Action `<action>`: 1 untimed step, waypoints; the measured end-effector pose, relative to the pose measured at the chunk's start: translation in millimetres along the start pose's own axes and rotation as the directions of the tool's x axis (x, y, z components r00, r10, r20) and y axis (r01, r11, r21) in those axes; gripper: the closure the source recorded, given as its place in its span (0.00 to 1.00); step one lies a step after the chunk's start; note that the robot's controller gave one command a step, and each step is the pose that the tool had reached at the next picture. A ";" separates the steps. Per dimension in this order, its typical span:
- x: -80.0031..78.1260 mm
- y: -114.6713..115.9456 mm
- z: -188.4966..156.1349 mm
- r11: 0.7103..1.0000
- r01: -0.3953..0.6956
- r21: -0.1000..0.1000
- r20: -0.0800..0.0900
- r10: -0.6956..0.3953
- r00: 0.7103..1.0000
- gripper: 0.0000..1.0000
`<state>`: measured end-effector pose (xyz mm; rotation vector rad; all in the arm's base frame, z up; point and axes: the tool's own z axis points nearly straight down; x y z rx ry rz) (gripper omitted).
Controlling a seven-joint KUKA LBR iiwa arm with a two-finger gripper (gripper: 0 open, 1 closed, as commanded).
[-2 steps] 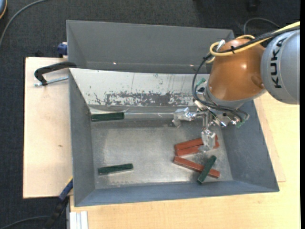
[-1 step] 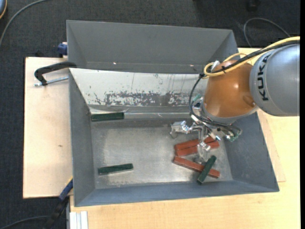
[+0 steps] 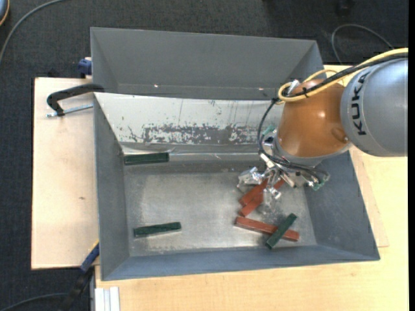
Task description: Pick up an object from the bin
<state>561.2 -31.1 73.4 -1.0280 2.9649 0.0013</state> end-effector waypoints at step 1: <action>-9.9 -49.8 -149.9 1.000 -0.028 0.010 0.009 0.028 1.000 1.00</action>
Offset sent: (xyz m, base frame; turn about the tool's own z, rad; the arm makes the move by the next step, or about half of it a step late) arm 0.0346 -0.0328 0.1434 0.0240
